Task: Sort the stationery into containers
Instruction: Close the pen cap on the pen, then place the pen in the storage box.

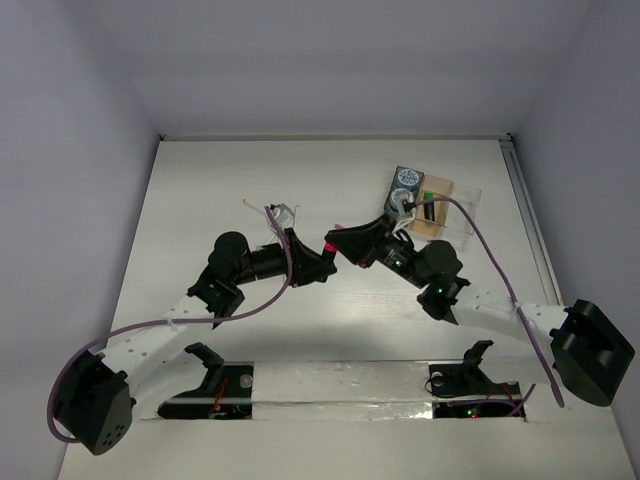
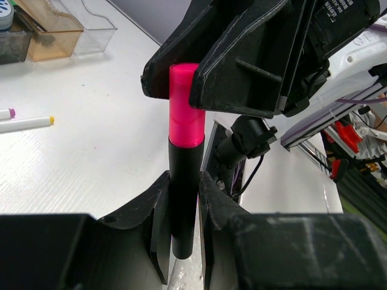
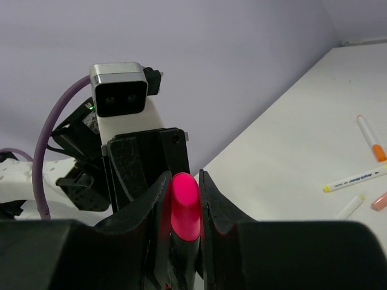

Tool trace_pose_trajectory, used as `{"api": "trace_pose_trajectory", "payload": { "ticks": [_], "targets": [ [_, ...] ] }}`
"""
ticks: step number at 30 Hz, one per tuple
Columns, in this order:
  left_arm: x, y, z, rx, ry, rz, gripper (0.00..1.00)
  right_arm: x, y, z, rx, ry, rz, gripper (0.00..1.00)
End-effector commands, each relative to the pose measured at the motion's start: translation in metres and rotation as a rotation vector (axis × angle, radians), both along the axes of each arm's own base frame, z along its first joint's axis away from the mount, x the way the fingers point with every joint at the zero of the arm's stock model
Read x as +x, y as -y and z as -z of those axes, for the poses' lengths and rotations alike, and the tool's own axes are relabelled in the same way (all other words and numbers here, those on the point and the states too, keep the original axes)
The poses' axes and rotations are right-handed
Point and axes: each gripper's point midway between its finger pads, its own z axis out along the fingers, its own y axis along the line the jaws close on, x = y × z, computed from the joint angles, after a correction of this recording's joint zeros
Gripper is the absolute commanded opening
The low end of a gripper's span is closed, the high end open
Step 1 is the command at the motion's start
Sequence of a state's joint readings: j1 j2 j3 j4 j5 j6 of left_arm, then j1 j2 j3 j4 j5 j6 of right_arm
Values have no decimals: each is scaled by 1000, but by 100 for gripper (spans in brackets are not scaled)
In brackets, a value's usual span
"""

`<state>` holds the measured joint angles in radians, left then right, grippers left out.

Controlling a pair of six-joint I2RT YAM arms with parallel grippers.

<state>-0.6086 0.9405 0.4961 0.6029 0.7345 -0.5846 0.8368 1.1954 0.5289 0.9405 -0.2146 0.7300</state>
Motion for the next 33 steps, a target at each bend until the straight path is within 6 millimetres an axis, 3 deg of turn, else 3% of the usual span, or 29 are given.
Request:
{"api": "trace_pose_trajectory", "payload": {
  "ticks": [1,6,9,10,13,15,24,33],
  "targets": [
    [19,-33,-181,-436,482,-220,0,-80,-11,137,-398,-277,-345,0],
    [21,-29,-163,-427,438,-200,0,-64,-10,119,-365,-262,-252,0],
    [21,-24,-139,-418,377,-168,0,-46,-7,106,-323,-281,-160,21],
    [20,-24,-135,-425,374,-164,0,-39,-4,105,-312,-290,-120,33],
    [19,-21,-112,-407,320,-154,0,-27,1,94,-270,-298,-57,52],
    [19,-21,-98,-389,294,-157,0,-24,4,83,-236,-295,-41,58],
    [22,-18,-59,-338,224,-157,0,-27,11,56,-199,-232,-45,67],
    [18,-16,-45,-326,199,-128,0,-27,4,29,-246,-78,-79,73]
  ]
}}
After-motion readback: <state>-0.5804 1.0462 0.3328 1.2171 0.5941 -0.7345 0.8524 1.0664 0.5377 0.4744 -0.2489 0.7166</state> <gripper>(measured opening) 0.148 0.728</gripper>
